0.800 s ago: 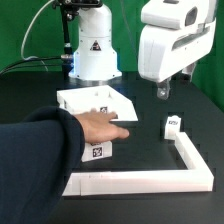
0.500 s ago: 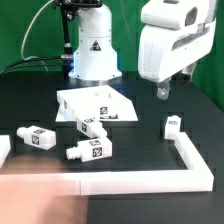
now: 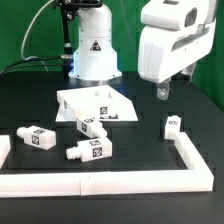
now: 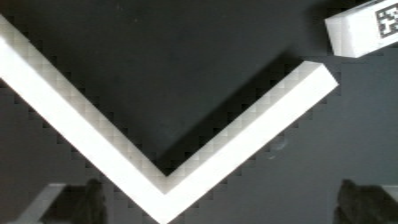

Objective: Assemble one leg

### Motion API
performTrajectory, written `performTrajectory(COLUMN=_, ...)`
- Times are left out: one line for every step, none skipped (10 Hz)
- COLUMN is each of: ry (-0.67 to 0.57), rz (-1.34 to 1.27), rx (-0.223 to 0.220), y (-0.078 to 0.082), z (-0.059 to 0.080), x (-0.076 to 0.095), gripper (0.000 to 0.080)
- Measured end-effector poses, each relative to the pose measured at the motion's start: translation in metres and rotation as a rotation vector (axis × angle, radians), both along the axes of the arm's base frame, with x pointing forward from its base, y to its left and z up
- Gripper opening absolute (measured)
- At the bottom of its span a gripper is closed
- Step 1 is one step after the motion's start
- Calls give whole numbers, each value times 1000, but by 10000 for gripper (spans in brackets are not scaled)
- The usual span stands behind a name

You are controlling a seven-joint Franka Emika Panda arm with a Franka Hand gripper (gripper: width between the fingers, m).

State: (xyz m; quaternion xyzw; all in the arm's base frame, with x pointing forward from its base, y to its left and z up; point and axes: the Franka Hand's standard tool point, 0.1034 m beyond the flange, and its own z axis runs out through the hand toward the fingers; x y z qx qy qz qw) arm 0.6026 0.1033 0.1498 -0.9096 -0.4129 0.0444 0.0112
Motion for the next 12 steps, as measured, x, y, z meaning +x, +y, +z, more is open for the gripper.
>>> performTrajectory(ry=0, rz=0, rx=0, y=0, z=0, x=0, gripper=649)
performTrajectory(ry=1, rz=0, rx=0, y=0, z=-1, x=0, gripper=649)
performTrajectory(ry=2, rz=0, rx=0, y=0, z=-1, x=0, gripper=649)
performTrajectory(ry=2, rz=0, rx=0, y=0, z=-1, x=0, gripper=649)
performTrajectory(ry=2, rz=0, rx=0, y=0, z=-1, x=0, gripper=649)
performTrajectory(ry=6, rz=-12, rx=0, y=0, z=-1, x=-1, gripper=649)
performTrajectory(ry=16, rz=-30, rx=-4, y=-1, z=1, x=-3, gripper=649)
performTrajectory(ry=-8, rz=38, rx=6, y=-9, z=-5, x=-5, gripper=649)
performTrajectory(ry=-13, rz=76, rx=10, y=-24, z=-15, x=-18, gripper=649)
performTrajectory(ry=-24, rz=138, rx=27, y=-45, z=-25, x=-29, gripper=649)
performTrajectory(ry=-2, rz=137, rx=44, y=-70, z=-38, x=-36, gripper=649)
performTrajectory(ry=42, rz=100, rx=42, y=-76, z=-39, x=-38, gripper=649)
